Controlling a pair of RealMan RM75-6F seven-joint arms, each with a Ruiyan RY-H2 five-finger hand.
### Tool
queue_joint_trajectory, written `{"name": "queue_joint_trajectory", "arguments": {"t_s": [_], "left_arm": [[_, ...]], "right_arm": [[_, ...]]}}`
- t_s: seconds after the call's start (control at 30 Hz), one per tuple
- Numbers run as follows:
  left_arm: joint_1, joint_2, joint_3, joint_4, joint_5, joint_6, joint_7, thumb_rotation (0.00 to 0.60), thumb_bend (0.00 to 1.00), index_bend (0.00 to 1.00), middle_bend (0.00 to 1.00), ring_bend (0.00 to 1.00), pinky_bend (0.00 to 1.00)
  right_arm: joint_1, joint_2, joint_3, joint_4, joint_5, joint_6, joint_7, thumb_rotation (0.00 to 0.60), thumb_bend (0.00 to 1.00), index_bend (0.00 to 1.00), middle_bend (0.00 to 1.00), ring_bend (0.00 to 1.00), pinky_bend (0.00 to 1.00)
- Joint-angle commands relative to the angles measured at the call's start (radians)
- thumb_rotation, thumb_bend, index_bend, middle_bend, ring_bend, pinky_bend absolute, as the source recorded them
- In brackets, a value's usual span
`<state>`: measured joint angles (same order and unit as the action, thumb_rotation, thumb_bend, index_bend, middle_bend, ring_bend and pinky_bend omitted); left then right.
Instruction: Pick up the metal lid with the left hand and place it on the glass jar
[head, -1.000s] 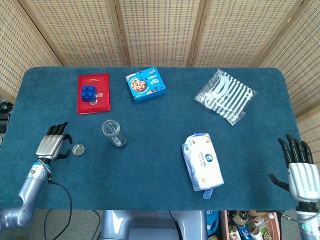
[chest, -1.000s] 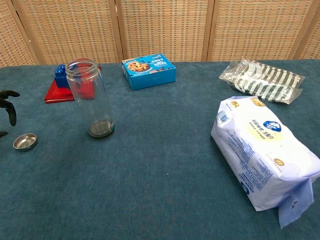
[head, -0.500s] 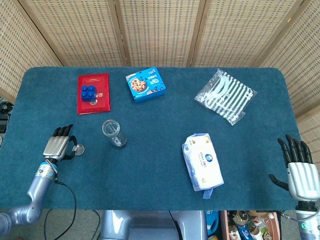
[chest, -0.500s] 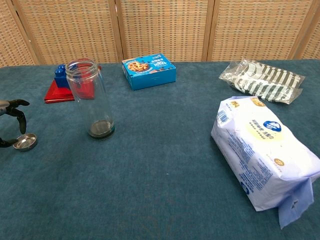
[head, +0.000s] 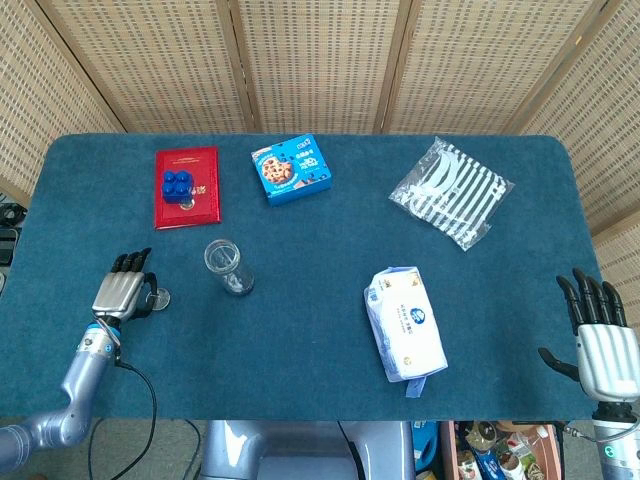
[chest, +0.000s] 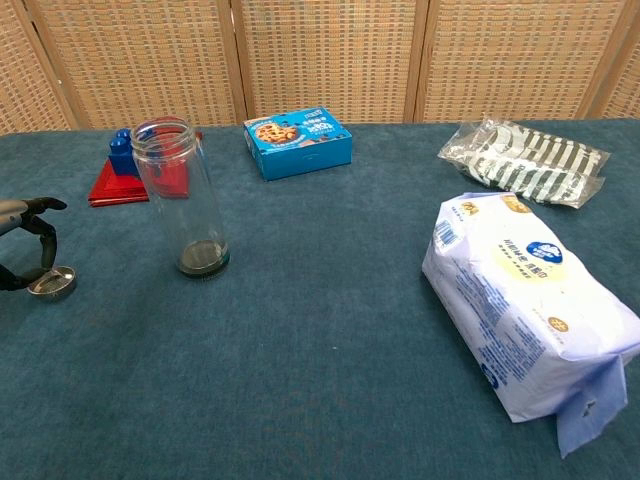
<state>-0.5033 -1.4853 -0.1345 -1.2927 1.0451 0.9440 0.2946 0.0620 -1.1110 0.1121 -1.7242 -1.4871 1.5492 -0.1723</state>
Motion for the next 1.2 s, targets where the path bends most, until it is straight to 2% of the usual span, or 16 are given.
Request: {"name": "queue_joint_trajectory", "arguments": {"t_s": [0.03,0.13,0.37,0.47,0.6,0.77,0.93,1.2], "left_arm": [[0.005,0.016,-0.005,-0.021,0.015,0.018,-0.020,0.600,0.48,0.57,0.00,0.00,0.00],[0.025,0.113,-0.032,-0.133,0.072,0.093,-0.070,0.600,0.48,0.57,0.00,0.00,0.00],[0.054,0.290,-0.065,-0.342,0.150,0.175,-0.135,0.600,0.48,0.57,0.00,0.00,0.00],[0.055,0.345,-0.082,-0.413,0.176,0.195,-0.152,0.600,0.48,0.57,0.00,0.00,0.00],[0.035,0.386,-0.109,-0.488,0.184,0.211,-0.114,0.600,0.48,0.57,0.00,0.00,0.00],[-0.039,0.395,-0.160,-0.562,0.110,0.174,-0.013,0.600,0.48,0.57,0.00,0.00,0.00],[-0.138,0.340,-0.197,-0.602,0.013,0.129,0.082,0.600,0.48,0.57,0.00,0.00,0.00],[-0.215,0.268,-0.186,-0.609,-0.091,0.145,0.202,0.600,0.48,0.57,0.00,0.00,0.00]], "right_arm": [[0.000,0.000,0.000,-0.001,0.001,-0.001,0.000,0.600,0.00,0.00,0.00,0.00,0.00],[0.000,0.001,-0.002,-0.003,-0.001,-0.001,0.002,0.600,0.00,0.00,0.00,0.00,0.00],[-0.001,0.003,-0.003,-0.008,-0.003,0.000,0.006,0.600,0.00,0.00,0.00,0.00,0.00],[-0.001,0.003,-0.005,-0.009,-0.007,0.000,0.008,0.600,0.00,0.00,0.00,0.00,0.00],[0.000,0.001,-0.007,-0.008,-0.008,-0.003,0.005,0.600,0.00,0.00,0.00,0.00,0.00],[0.001,0.001,-0.005,-0.007,-0.003,-0.004,0.004,0.600,0.00,0.00,0.00,0.00,0.00],[0.002,0.002,-0.002,0.000,0.009,-0.010,0.008,0.600,0.00,0.00,0.00,0.00,0.00],[0.005,0.007,0.002,0.004,0.021,-0.018,0.022,0.600,0.00,0.00,0.00,0.00,0.00]]}}
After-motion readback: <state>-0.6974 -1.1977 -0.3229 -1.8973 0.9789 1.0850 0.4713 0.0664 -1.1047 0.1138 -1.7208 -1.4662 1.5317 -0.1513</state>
